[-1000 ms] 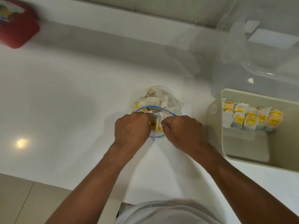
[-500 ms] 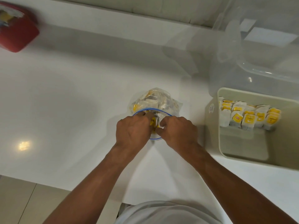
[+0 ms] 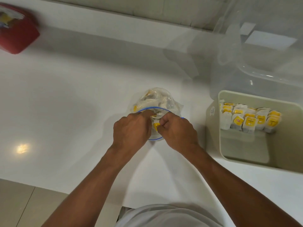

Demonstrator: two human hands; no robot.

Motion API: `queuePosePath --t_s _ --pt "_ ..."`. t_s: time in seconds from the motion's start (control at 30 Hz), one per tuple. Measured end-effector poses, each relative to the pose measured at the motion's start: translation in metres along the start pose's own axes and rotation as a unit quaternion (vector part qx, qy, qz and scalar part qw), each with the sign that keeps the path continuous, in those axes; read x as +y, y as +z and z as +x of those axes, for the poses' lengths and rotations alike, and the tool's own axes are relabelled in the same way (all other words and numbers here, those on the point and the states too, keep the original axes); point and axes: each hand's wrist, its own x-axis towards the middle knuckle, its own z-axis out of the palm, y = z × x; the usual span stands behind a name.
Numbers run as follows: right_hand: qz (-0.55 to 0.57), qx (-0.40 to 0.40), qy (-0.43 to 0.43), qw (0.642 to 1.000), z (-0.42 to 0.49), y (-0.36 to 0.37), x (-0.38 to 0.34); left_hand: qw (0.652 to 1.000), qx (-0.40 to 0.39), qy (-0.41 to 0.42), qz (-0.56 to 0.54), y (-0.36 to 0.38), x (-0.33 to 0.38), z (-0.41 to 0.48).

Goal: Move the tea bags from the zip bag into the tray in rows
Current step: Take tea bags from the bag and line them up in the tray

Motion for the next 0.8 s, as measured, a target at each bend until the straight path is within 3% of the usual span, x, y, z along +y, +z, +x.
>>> queuePosePath --t_s 0.23,0.43,0.63,0.8 --pt "0.128 0.029 -0.036 0.991 -0.004 -0.012 0.003 0.991 -0.008 -0.014 -0.135 -0.020 -0.003 0.009" --pt "0.138 0.026 -0.051 0.989 -0.006 -0.021 0.006 0.962 -0.060 -0.078 -0.255 -0.031 0.000 0.014" --pt "0.187 0.003 -0.017 0.982 -0.009 -0.034 0.009 0.951 -0.056 -0.088 -0.293 -0.040 0.004 0.013" --pt "0.174 0.022 -0.058 0.983 -0.011 -0.046 0.011 0.955 -0.074 -0.064 -0.282 -0.042 0.000 0.010"
